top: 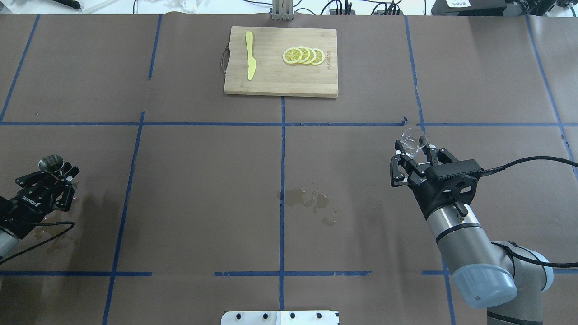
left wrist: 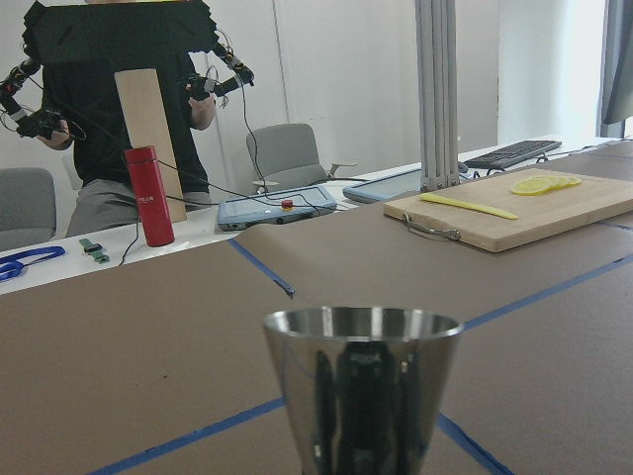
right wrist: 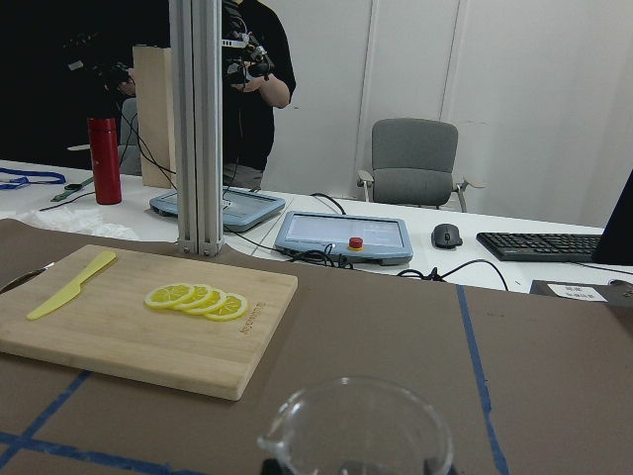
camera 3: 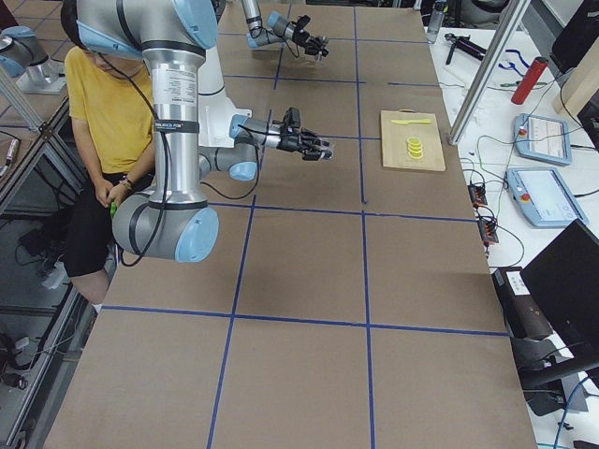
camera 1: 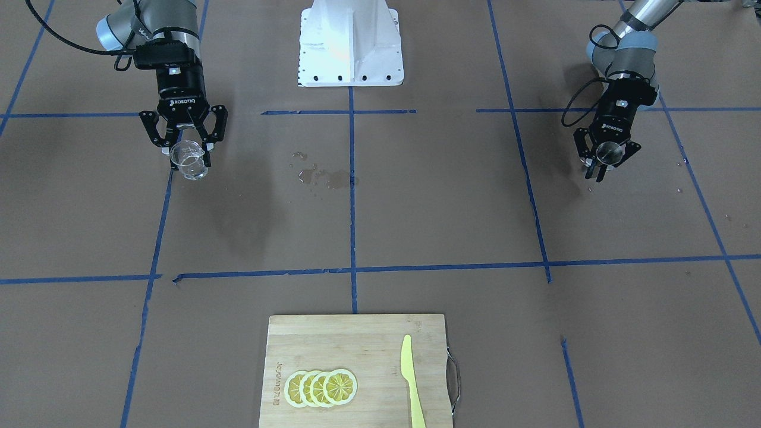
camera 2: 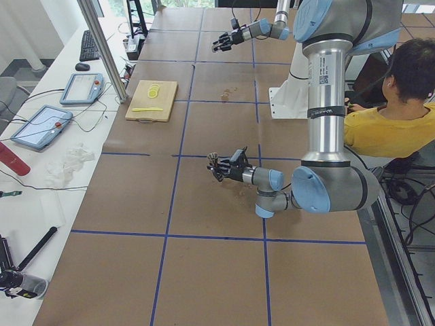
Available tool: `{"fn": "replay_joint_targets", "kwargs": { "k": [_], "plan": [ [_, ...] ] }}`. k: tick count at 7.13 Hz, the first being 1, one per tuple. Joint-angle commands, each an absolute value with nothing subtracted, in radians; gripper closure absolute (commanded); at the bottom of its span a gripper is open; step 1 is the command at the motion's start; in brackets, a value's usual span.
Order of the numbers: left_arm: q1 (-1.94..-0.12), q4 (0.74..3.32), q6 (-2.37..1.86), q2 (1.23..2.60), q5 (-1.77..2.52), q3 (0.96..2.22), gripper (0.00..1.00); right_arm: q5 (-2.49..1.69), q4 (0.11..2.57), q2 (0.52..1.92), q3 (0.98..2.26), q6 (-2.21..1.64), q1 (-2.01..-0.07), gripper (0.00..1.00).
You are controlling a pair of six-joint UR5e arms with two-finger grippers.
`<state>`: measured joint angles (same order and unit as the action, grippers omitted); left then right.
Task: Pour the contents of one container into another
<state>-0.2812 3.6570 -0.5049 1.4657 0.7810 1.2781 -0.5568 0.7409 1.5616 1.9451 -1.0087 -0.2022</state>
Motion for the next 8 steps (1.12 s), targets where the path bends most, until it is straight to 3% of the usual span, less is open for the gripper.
{"fn": "replay_joint_targets", "kwargs": {
  "k": [1, 2, 6, 7, 8],
  "plan": [
    [-0.281, 3.657, -0.505, 1.468, 0.781, 1.272, 0.65, -0.557, 0.739, 1.56, 1.947, -1.019, -0.199, 1.0],
    [-0.281, 3.657, -0.505, 1.468, 0.781, 1.273, 0.59, -0.557, 0.739, 1.562, 1.947, -1.022, -0.199, 1.0],
    [-0.281, 3.659, -0.506, 1.468, 0.781, 1.273, 0.55, -0.557, 0.736, 1.56, 1.95, -1.023, -0.199, 1.0],
    [-0.281, 3.659, -0.505, 1.468, 0.779, 1.273, 0.32, -0.557, 0.736, 1.56, 1.95, -1.025, -0.198, 1.0],
    [-0.281, 3.657, -0.505, 1.468, 0.781, 1.273, 0.28, -0.557, 0.736, 1.559, 1.95, -1.026, -0.198, 1.0]
  ]
}}
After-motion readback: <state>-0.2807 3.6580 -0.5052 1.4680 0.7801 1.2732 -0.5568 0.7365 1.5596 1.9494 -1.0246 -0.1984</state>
